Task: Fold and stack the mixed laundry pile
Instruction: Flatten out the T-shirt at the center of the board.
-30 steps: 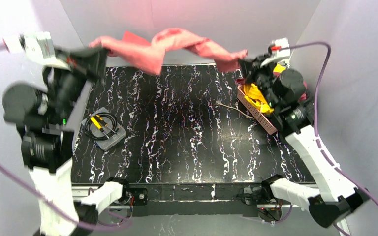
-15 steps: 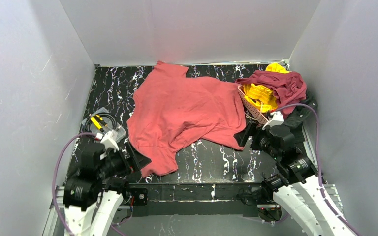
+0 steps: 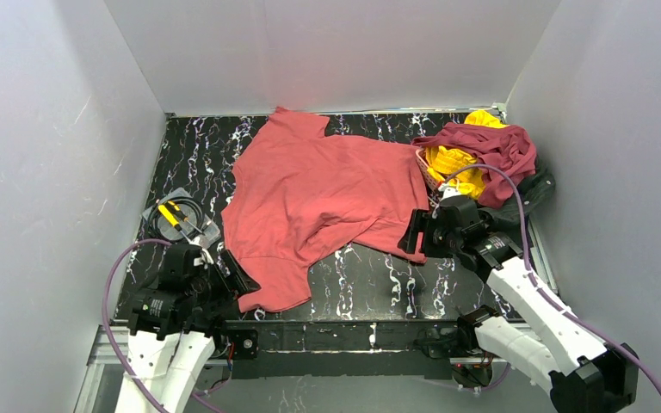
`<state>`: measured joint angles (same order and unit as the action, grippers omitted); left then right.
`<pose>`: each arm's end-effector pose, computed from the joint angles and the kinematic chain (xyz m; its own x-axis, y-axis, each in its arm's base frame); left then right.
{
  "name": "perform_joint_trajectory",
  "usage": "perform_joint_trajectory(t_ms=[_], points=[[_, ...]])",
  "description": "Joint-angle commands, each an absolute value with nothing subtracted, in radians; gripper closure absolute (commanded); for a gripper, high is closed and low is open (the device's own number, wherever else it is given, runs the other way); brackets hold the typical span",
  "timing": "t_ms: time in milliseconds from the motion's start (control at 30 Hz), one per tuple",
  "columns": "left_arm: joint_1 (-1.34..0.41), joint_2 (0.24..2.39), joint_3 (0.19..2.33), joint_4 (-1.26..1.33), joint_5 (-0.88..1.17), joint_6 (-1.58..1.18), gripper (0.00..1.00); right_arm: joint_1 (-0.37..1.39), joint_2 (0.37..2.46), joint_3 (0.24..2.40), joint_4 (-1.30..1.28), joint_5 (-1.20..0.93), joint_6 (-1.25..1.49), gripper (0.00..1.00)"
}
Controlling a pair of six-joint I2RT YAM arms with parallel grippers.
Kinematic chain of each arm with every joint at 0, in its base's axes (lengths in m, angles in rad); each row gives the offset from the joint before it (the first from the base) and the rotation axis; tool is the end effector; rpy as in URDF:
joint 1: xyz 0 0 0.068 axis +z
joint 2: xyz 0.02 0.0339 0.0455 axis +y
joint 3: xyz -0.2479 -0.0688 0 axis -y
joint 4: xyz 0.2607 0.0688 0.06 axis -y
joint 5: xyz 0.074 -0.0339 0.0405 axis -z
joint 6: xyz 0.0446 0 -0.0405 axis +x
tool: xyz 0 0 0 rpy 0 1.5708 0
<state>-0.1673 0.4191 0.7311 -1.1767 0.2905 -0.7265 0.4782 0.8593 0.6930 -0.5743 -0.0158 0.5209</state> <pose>0.0955 -0.0291 0.2627 -0.7885 -0.5123 -0.3403 -0.2421 0.7672 -0.5939 0.1885 0.0985 0.2373 -0.7537 0.1698 -0.6349 -0.1100 0.9198 0.3766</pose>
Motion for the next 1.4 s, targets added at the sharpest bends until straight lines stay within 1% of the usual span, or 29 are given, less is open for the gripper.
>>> perform_joint_trajectory(t_ms=[0,100,267,367,433,500,567,600,633,733,800,867,933,1067,1267,1333,1367], points=[[-0.169,0.408,0.666,-1.21,0.138,-0.799,0.24,0.486,0.826,0.655,-0.508,-0.029,0.556,0.25],[-0.169,0.421,0.637,-1.163,0.135,-0.848,0.28,0.486,0.815,0.621,-0.474,-0.029,0.563,0.27],[-0.169,0.486,0.603,-1.048,0.13,-0.883,0.29,0.497,0.849,0.577,-0.384,-0.108,0.539,0.27],[-0.17,0.563,0.613,-0.966,0.119,-0.906,0.28,0.563,0.899,0.561,-0.287,-0.15,0.547,0.31],[-0.171,0.599,0.614,-0.875,0.1,-0.928,0.27,0.655,0.949,0.57,-0.232,-0.114,0.565,0.34],[-0.171,0.647,0.601,-0.788,0.059,-0.934,0.22,0.767,1.032,0.599,-0.183,-0.049,0.587,0.37],[-0.17,0.739,0.617,-0.754,-0.018,-0.898,0.18,0.866,1.113,0.631,-0.129,-0.01,0.617,0.42],[-0.17,0.789,0.627,-0.744,-0.051,-0.877,0.17,0.911,1.153,0.65,-0.103,0.02,0.628,0.43],[-0.17,0.837,0.632,-0.728,-0.057,-0.858,0.14,0.958,1.193,0.671,-0.082,0.048,0.635,0.44],[-0.167,0.942,0.633,-0.679,-0.038,-0.828,0.13,1.074,1.32,0.741,-0.034,0.103,0.65,0.44],[-0.166,0.954,0.625,-0.663,-0.057,-0.822,0.12,1.129,1.398,0.78,-0.01,0.13,0.665,0.38],[-0.165,0.942,0.612,-0.654,-0.087,-0.82,0.07,1.17,1.473,0.819,0.023,0.153,0.672,0.37],[-0.162,0.933,0.601,-0.639,-0.101,-0.81,0.05,1.205,1.542,0.861,0.034,0.166,0.671,0.38],[-0.155,0.988,0.6,-0.619,-0.092,-0.78,0.04,1.255,1.652,0.94,0.022,0.203,0.666,0.44],[-0.148,1.045,0.59,-0.592,-0.112,-0.753,0.02,1.282,1.754,1.003,-0.012,0.246,0.664,0.47],[-0.145,1.057,0.578,-0.57,-0.098,-0.756,0.02,1.287,1.785,1.017,-0.034,0.252,0.664,0.5],[-0.144,1.064,0.573,-0.558,-0.09,-0.757,0.02,1.288,1.797,1.024,-0.04,0.253,0.664,0.53]])
